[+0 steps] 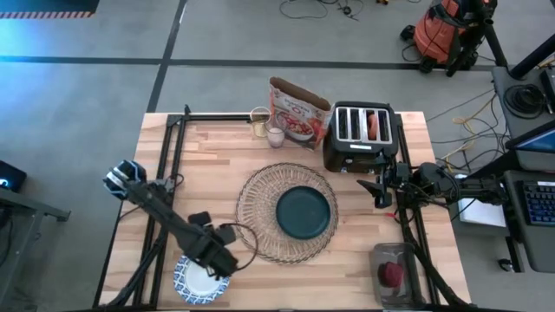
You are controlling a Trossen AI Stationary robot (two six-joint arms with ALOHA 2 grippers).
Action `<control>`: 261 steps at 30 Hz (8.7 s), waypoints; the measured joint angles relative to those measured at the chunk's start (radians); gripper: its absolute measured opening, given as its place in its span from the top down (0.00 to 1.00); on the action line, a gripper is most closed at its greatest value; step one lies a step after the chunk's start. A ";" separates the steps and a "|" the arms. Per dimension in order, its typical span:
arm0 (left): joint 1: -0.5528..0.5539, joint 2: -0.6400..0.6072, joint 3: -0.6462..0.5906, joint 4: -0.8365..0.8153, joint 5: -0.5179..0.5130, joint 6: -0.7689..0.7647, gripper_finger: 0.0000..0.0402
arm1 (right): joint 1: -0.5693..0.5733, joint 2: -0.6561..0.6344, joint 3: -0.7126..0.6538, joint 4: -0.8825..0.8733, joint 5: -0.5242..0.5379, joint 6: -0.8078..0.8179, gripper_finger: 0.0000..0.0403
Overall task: Arrange a breakfast setting
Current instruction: Put the white bowl on the brown placemat to the left of the dark blue plate, then put the cup of milk on the brown placemat to the top of the white bowl
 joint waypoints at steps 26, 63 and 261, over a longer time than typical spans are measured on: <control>-0.069 -0.088 -0.367 0.369 0.090 0.106 0.66 | 0.000 0.000 0.000 0.000 0.000 -0.001 0.35; 0.343 -0.083 -0.243 0.388 -0.025 0.382 0.96 | 0.000 0.000 0.000 0.000 0.000 -0.001 0.35; 0.783 0.013 0.134 0.333 0.032 1.383 0.99 | 0.000 0.000 0.000 -0.001 0.000 0.000 0.35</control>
